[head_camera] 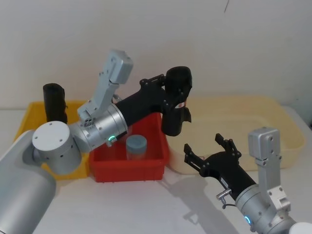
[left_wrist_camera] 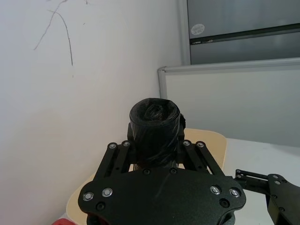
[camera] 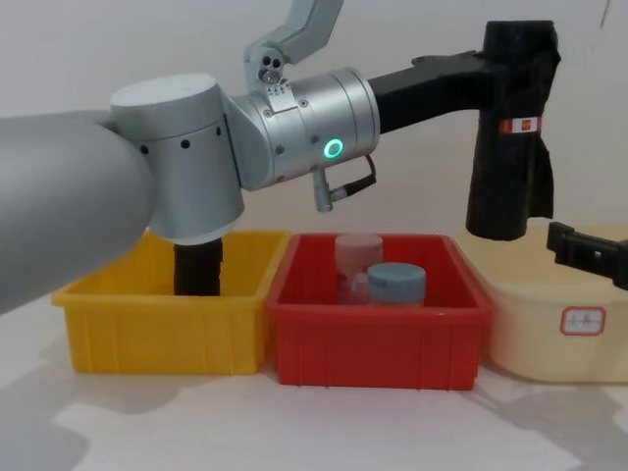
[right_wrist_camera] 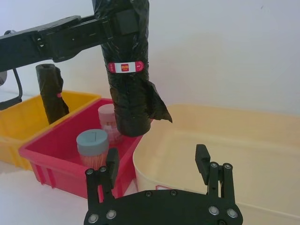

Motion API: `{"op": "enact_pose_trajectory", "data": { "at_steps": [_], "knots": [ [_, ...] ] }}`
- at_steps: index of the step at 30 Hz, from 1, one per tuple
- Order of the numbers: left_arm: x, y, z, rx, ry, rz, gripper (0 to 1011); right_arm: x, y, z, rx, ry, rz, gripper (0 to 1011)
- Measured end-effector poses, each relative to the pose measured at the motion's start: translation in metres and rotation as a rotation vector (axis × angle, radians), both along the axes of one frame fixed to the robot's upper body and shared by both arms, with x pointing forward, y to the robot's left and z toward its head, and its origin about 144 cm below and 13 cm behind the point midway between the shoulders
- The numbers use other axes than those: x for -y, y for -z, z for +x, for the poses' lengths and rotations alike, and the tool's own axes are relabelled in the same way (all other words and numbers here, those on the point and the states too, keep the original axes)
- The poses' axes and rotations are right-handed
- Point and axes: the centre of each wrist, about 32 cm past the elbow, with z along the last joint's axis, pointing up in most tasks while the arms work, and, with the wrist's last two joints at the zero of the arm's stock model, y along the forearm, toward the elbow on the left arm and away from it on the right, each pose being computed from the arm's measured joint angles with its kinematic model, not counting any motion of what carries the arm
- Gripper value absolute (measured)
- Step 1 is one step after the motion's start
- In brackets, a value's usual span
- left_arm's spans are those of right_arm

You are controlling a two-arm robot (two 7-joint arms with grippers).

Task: Pick up the garbage bag with the one hand and transfer it to the other hand.

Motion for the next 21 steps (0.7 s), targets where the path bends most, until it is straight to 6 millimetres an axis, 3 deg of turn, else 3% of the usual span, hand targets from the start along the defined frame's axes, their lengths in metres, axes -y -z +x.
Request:
{"op": "enact_pose_trajectory", "data": {
  "at_steps": [21],
  "knots": [
    [-0.0053, 0.0060, -0.0007, -0.010, -0.011, -0.023, 404, -0.0052, -0.0010, 0.0031, 0.005, -0.013, 0.012, 1001]
  ]
}}
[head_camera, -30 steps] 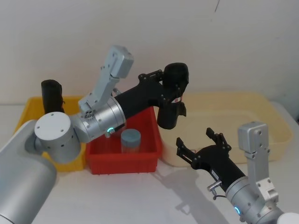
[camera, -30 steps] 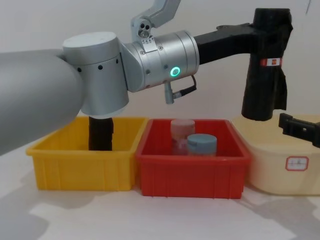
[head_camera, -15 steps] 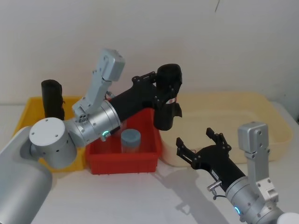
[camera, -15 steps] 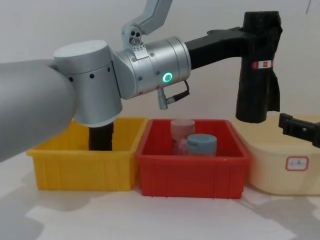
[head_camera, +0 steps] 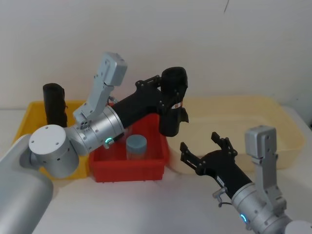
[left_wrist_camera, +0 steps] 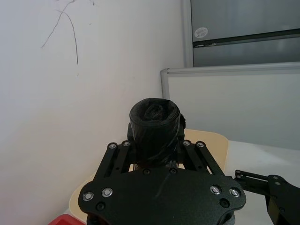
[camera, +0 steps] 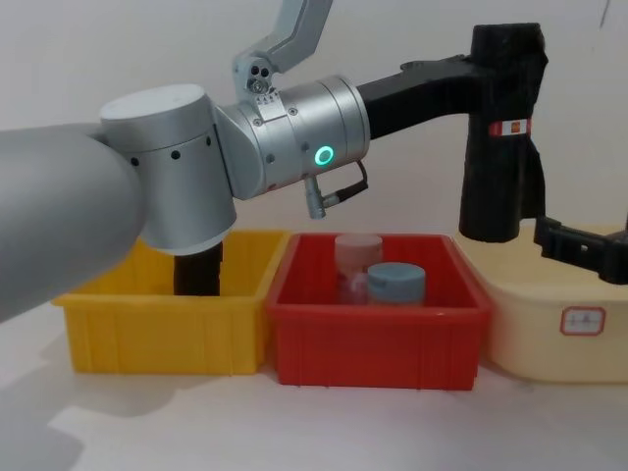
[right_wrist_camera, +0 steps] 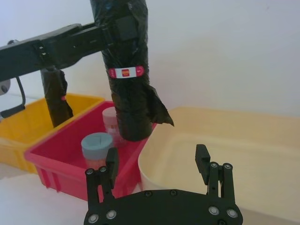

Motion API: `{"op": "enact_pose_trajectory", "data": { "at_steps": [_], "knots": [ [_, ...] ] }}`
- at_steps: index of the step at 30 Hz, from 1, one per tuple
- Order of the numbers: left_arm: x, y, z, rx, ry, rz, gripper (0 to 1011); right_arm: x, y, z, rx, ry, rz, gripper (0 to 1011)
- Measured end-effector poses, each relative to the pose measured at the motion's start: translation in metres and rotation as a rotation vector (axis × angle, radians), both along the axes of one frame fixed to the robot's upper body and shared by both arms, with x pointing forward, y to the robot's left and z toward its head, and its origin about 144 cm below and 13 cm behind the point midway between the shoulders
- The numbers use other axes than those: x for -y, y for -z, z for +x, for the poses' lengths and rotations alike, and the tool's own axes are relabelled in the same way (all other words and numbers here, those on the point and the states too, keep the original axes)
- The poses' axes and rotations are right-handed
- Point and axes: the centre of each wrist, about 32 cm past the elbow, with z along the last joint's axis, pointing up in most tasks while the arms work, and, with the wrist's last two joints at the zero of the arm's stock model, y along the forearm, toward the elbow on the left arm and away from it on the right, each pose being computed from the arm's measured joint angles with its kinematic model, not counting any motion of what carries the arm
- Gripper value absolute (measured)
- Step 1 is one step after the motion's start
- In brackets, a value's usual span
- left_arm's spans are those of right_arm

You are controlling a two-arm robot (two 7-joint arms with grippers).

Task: Pick up the garbage bag with the one hand and transfer it to the other hand.

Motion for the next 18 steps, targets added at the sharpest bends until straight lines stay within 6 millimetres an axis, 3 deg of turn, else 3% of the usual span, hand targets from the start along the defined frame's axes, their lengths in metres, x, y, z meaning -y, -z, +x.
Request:
{"op": "enact_pose_trajectory", "data": {
  "at_steps": [18],
  "knots": [
    [-0.001, 0.001, 0.000, -0.002, -0.002, -0.004, 404, -0.014, -0.003, 0.009, 0.016, -0.041, 0.019, 1001]
  ]
}}
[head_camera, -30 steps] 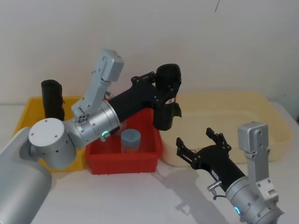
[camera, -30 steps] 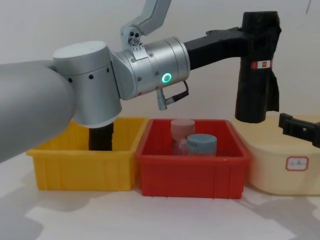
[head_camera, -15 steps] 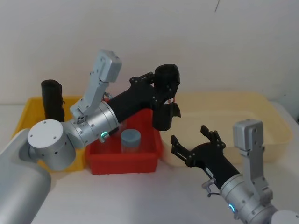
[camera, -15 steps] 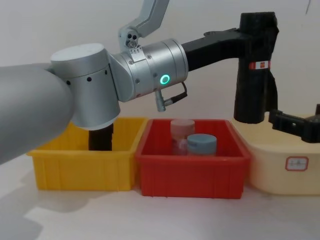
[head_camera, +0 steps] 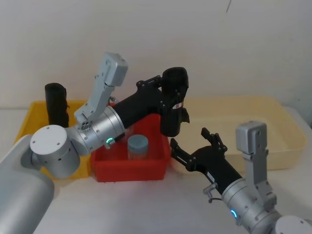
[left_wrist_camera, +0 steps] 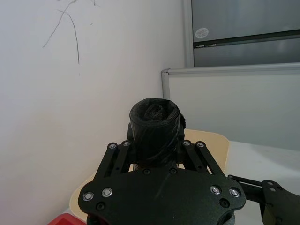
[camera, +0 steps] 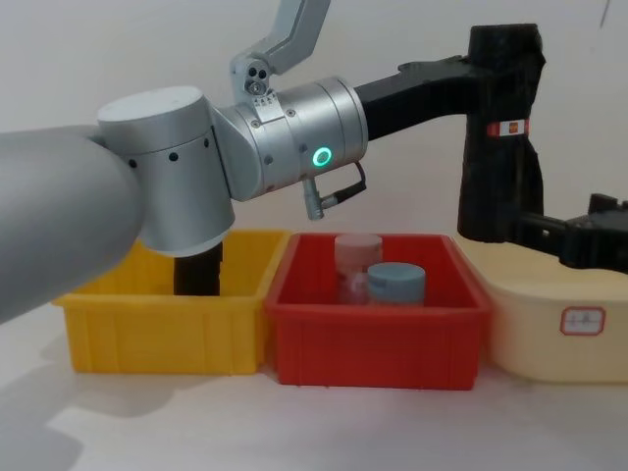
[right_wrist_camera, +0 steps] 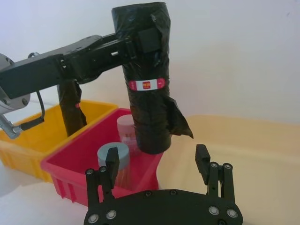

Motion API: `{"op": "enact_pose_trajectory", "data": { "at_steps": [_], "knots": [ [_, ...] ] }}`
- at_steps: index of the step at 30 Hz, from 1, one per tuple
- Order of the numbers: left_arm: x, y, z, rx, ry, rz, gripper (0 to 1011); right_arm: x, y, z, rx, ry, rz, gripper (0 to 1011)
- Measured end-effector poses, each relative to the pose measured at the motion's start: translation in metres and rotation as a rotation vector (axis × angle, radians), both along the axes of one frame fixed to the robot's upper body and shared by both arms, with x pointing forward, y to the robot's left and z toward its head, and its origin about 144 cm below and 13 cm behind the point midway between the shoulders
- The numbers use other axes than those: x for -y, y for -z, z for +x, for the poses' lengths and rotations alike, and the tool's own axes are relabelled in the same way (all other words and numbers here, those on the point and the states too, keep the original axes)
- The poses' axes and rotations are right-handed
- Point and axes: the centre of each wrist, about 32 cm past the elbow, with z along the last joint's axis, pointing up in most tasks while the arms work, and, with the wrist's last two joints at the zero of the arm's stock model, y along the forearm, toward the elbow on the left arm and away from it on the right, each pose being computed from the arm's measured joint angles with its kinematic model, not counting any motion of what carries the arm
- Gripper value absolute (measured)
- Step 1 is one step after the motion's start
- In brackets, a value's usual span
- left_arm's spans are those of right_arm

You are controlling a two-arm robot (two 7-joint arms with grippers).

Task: Pick up the garbage bag with the one hand and transfer it to the other hand.

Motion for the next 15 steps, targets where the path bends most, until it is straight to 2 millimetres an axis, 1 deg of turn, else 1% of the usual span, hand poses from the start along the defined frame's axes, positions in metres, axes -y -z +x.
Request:
{"op": "enact_pose_trajectory", "data": {
  "at_steps": [15],
  "knots": [
    [0.000, 0.000, 0.000, -0.001, 0.000, -0.001, 404, -0.014, -0.001, 0.014, 0.040, -0.018, 0.000, 1001]
  ]
}}
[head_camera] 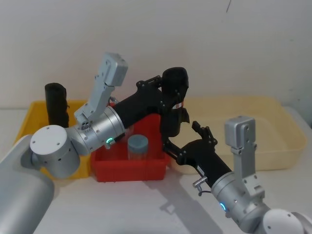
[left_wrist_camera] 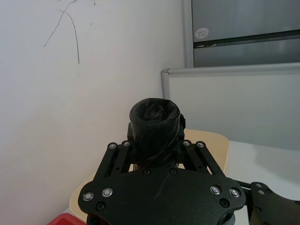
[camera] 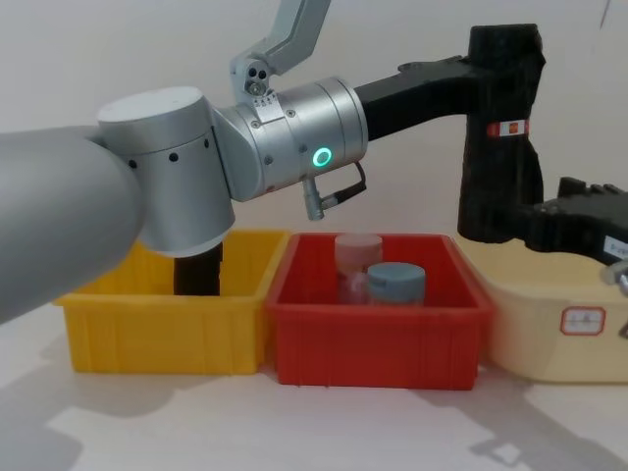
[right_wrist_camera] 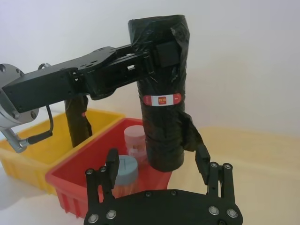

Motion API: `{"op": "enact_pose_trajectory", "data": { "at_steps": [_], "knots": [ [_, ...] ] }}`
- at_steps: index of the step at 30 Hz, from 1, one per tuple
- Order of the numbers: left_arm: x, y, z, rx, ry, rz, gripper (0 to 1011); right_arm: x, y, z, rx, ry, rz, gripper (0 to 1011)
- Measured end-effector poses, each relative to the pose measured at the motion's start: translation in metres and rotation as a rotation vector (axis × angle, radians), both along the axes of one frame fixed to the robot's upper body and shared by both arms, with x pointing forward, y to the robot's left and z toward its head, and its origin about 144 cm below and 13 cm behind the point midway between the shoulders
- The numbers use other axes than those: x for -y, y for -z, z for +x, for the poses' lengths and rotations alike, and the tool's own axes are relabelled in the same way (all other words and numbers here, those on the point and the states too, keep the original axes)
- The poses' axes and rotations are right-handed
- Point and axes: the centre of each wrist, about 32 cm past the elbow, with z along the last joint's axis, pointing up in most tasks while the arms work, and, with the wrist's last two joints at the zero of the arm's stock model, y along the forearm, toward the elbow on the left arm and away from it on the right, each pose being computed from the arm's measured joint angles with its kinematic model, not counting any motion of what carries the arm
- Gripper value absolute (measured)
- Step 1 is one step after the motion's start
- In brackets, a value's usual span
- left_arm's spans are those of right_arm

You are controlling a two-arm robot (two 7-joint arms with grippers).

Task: Pick up the garbage bag with the one hand and transfer it to the other hand.

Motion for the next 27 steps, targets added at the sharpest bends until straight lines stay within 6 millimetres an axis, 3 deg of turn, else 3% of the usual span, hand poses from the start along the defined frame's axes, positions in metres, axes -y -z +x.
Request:
{"op": "enact_pose_trajectory", "data": {
  "at_steps": [27],
  "knots": [
    [0.000, 0.000, 0.000, 0.000, 0.000, 0.000, 404, -0.011, 0.006, 0.033, -0.032, 0.027, 0.024, 1001]
  ]
}}
